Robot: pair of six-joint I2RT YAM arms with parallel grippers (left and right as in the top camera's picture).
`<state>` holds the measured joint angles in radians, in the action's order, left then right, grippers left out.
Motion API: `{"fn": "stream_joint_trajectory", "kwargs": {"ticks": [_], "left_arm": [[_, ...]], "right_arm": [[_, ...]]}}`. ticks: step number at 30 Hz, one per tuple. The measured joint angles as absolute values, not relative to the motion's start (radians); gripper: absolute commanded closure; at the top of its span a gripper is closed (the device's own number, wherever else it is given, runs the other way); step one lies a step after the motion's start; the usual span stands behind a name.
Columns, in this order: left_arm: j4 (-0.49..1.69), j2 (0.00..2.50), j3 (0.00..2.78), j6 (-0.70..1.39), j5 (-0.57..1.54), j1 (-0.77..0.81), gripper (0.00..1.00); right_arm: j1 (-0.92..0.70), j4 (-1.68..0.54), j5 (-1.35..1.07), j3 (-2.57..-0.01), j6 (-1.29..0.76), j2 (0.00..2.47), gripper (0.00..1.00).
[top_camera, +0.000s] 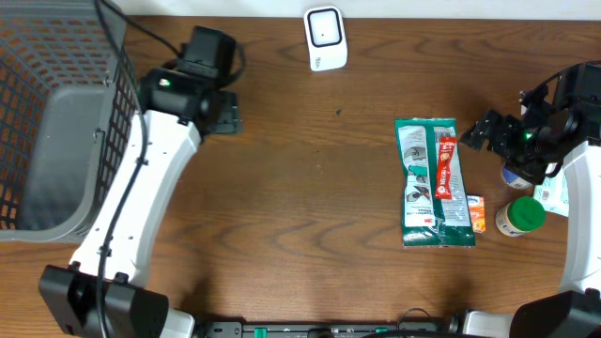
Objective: Scan the item barcode
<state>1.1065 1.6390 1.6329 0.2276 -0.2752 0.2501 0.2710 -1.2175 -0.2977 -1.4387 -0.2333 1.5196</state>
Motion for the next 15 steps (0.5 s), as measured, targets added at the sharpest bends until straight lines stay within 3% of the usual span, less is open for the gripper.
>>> {"fn": "stream_joint_trajectory", "kwargs": {"ticks": [15], "left_arm": [[1.108, 1.639, 1.633, 0.228, -0.306, 0.183, 0.19]], "right_arm": [[0.271, -1.217, -0.298, -1.439, -0.233, 1.52, 0.01]]}}
